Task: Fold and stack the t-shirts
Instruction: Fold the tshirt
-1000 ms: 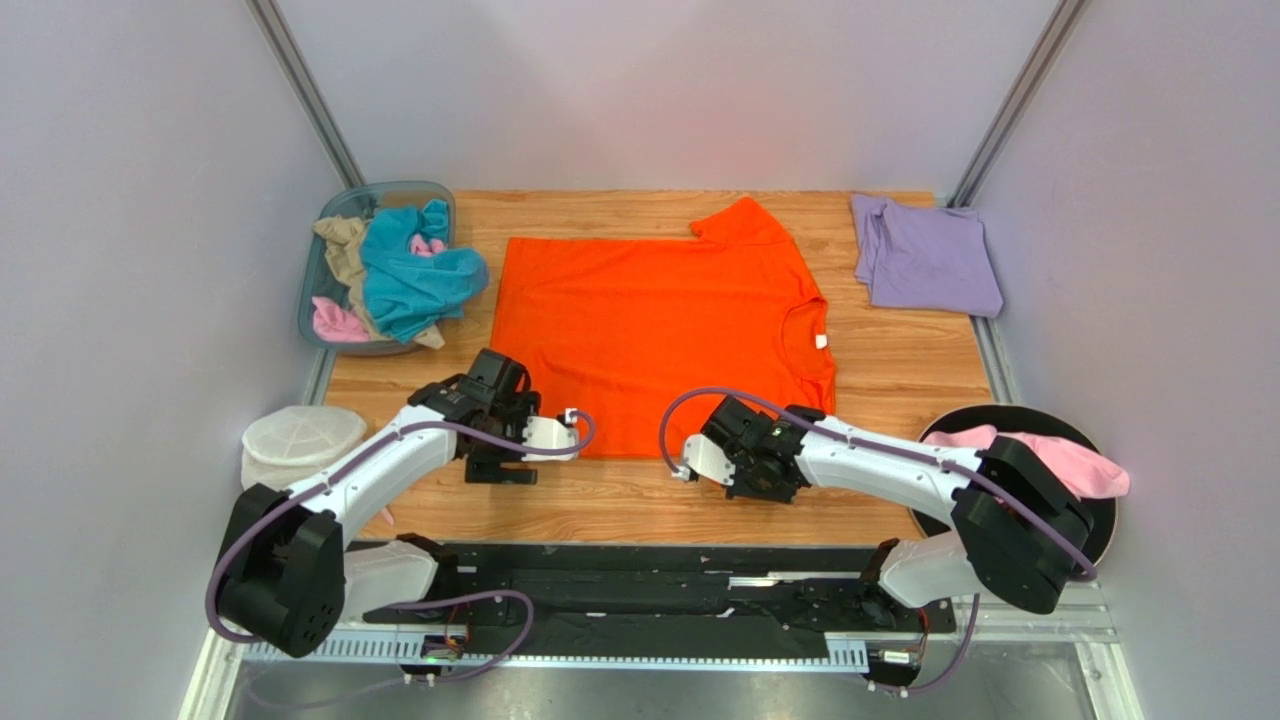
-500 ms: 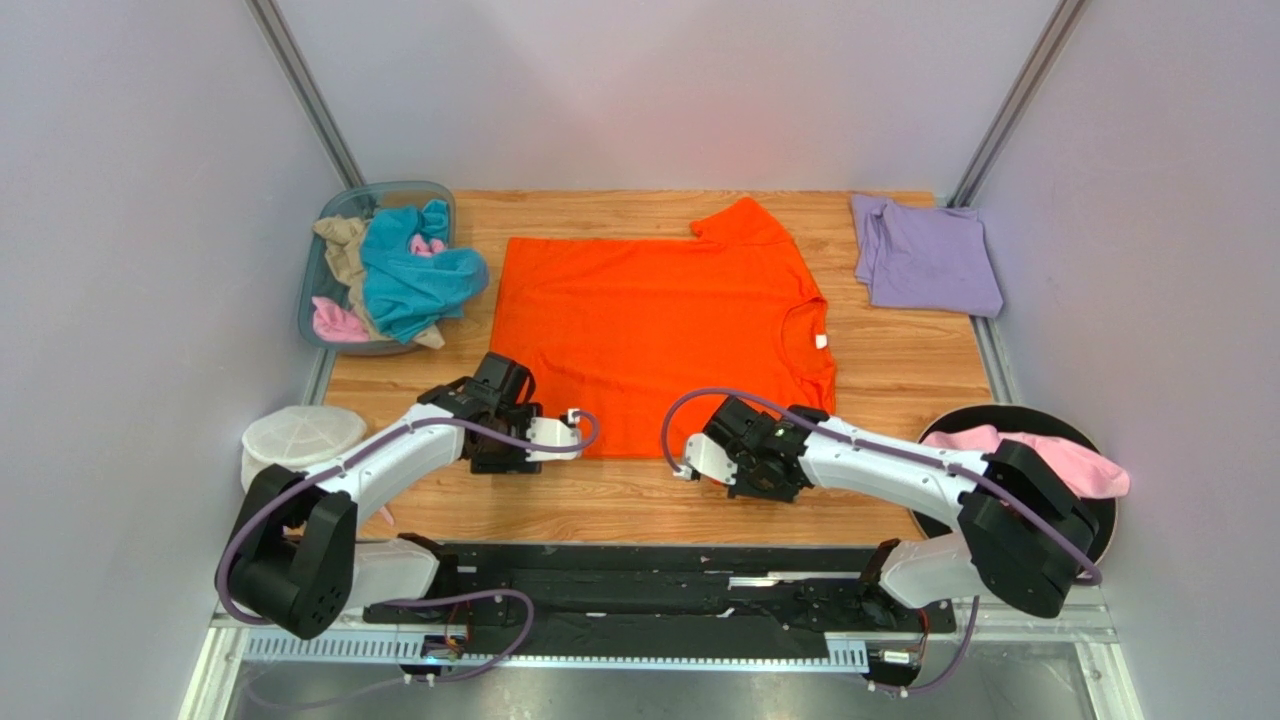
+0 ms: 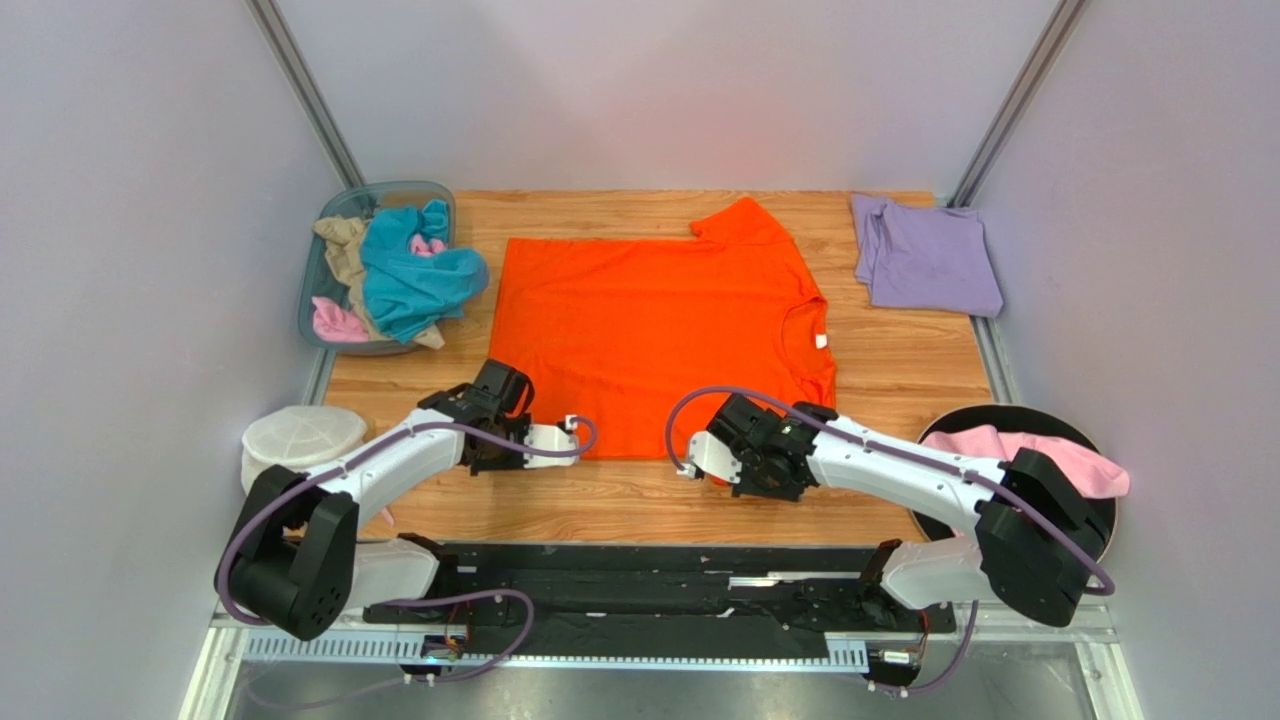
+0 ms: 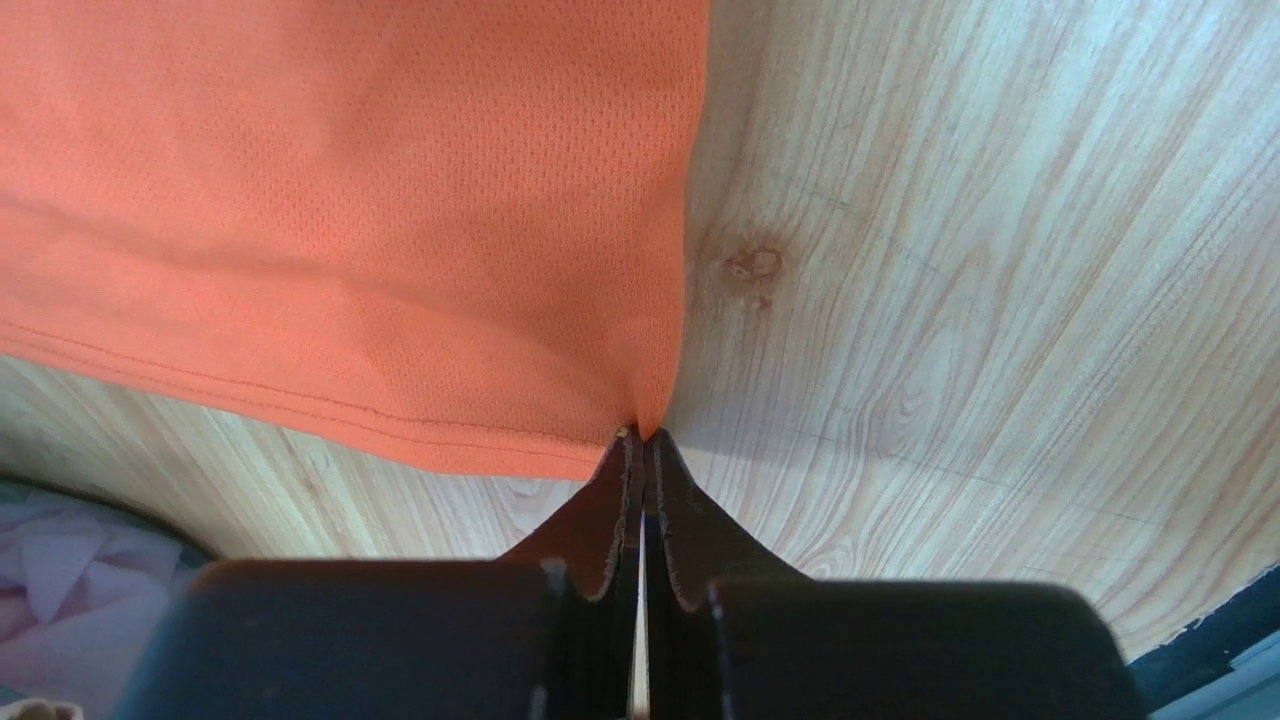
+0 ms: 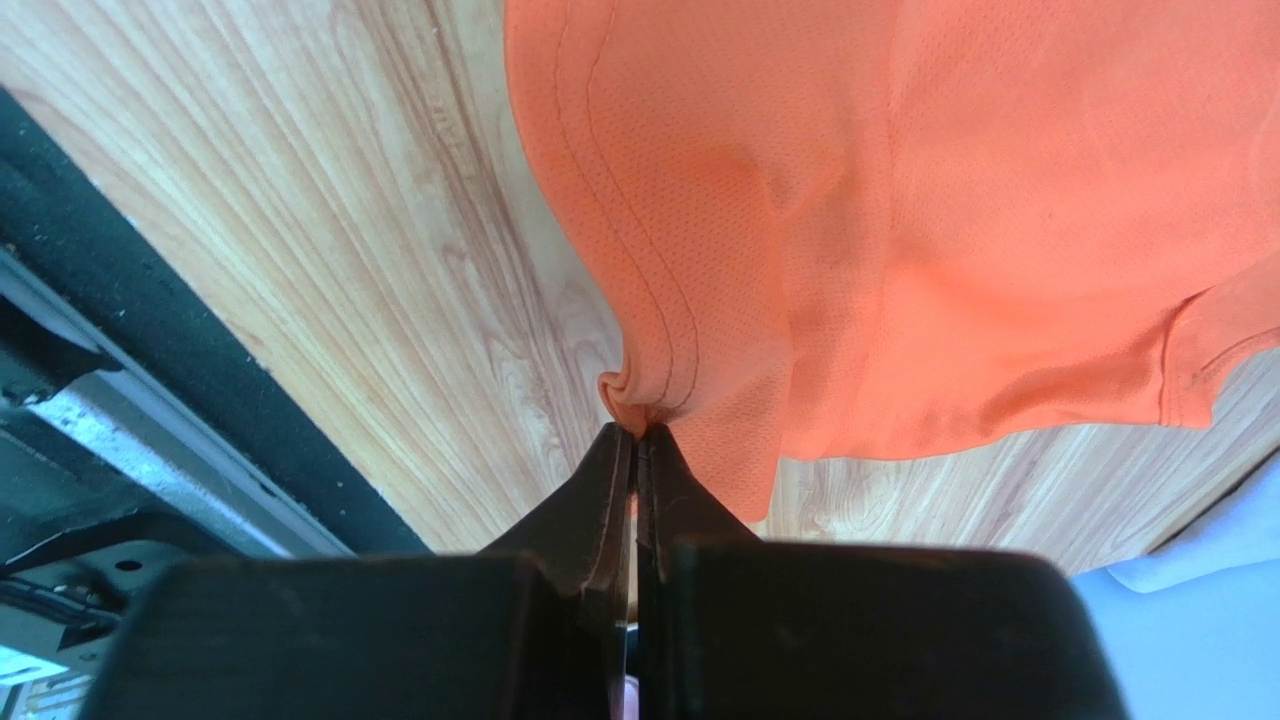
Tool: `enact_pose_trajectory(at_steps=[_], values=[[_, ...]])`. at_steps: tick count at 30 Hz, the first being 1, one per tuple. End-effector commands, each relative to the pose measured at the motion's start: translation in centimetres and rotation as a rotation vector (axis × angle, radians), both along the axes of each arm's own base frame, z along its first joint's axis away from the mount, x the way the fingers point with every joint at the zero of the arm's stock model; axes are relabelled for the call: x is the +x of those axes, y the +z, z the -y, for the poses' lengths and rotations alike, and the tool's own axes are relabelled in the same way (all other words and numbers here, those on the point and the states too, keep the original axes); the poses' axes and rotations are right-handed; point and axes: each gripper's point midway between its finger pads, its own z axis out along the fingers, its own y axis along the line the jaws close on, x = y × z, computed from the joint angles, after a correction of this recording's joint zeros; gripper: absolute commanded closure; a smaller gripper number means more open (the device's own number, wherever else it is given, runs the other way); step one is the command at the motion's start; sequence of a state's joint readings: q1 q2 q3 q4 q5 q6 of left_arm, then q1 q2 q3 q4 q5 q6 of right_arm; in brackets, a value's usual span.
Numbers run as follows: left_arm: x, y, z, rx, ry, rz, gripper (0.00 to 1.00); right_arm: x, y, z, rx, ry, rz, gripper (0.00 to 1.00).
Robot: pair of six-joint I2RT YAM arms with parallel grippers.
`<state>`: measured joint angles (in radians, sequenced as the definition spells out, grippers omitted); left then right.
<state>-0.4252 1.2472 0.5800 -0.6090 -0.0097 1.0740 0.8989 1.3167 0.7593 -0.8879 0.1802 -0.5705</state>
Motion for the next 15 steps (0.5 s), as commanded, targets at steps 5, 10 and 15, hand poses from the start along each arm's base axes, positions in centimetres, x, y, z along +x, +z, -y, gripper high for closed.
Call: enact_pose_trajectory(at_steps=[5, 10, 15], values=[[-0.3, 1.8, 0.2, -0.037, 0.005, 0.042, 1.0, -1.1, 3.0, -1.0, 0.064, -0.017, -0.044, 1.0], [-0.4, 3.1, 0.1, -0.052, -0.007, 0.086, 1.0, -0.7, 5.0, -1.2, 0.082, -0.007, 0.004, 1.0], [0.4, 4.1, -0.1, -0.036, 0.0, 0.127, 1.0, 0.8, 5.9, -0.9, 0.061, -0.002, 0.084, 1.0]])
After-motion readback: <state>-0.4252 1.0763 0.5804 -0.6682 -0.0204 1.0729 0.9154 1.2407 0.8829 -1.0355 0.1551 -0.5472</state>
